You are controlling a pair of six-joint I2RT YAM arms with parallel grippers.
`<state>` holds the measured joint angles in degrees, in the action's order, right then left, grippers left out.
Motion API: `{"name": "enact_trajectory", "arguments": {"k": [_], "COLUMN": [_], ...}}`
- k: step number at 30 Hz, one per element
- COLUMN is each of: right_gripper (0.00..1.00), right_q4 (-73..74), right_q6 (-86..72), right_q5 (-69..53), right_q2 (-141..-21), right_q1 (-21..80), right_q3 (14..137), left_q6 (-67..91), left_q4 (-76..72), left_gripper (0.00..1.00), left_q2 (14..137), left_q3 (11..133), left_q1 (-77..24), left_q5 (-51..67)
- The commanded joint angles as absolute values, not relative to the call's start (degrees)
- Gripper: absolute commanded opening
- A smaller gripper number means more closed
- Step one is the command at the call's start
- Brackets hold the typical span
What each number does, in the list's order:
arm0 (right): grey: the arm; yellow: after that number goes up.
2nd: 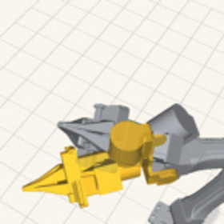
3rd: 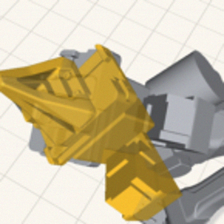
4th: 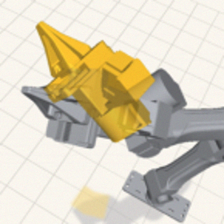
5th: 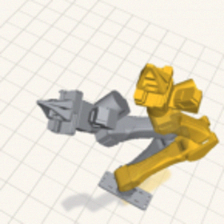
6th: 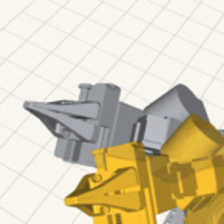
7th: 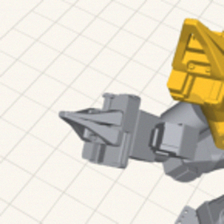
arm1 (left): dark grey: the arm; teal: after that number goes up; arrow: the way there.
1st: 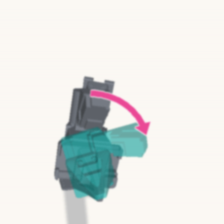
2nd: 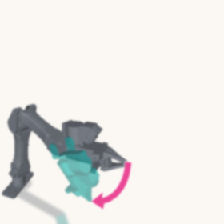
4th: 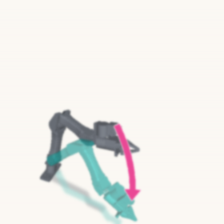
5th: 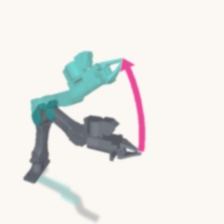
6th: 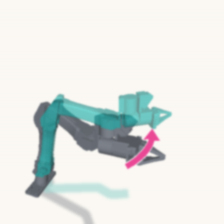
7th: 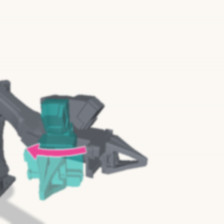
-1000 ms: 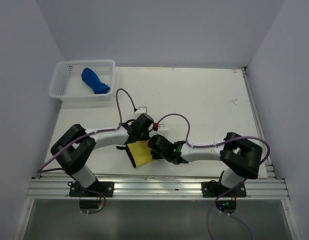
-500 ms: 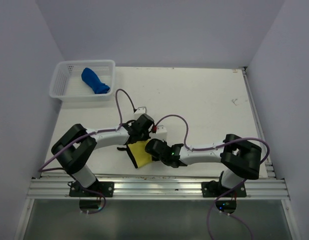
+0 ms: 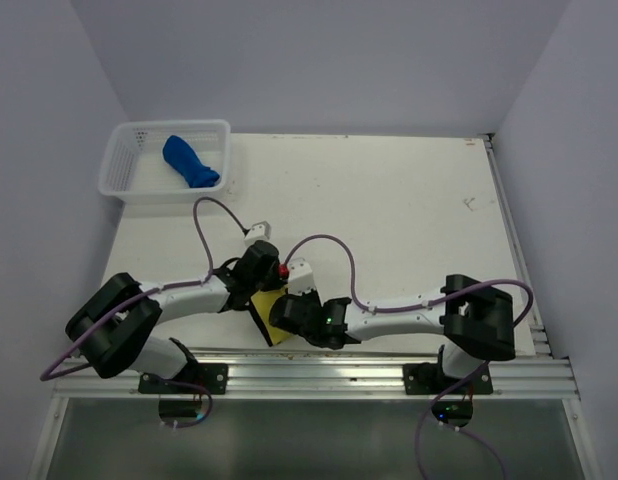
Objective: Roll the towels
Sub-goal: Roll the towel
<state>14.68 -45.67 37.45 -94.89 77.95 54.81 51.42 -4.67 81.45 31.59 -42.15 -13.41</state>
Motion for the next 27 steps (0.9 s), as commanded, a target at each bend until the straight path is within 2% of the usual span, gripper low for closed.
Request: {"name": "enact_trajectory", "arguments": {"k": [1, 9, 18, 27], "right_gripper": [0.0, 0.0, 0.0, 0.0], "right_q4": [21.09, 25.13, 27.33, 32.51], "right_q6": [-42.54, -40.78, -34.99, -32.7], "right_q5": [42.36, 45.35, 49.39, 53.96], "right_q2": [-97.11, -99.4, -101.6, -106.78], "right_q1": [80.77, 82.18, 83.67, 85.95], "right_q3": [58.61, 61.17, 64.6, 68.2], "left_q6": [50.89, 50.63, 49.04, 51.68], "left_q4": [-15.27, -20.03, -36.99, -50.44], "left_gripper": [0.0, 0.0, 0.0, 0.0], "left_q2": [79.98, 79.46, 75.5, 80.68], "left_q3": [30.06, 29.01, 20.23, 13.1], "left_q1": [-40.17, -38.32, -37.62, -36.3], "left_q5": [-15.03, -14.24, -13.36, -10.9]}}
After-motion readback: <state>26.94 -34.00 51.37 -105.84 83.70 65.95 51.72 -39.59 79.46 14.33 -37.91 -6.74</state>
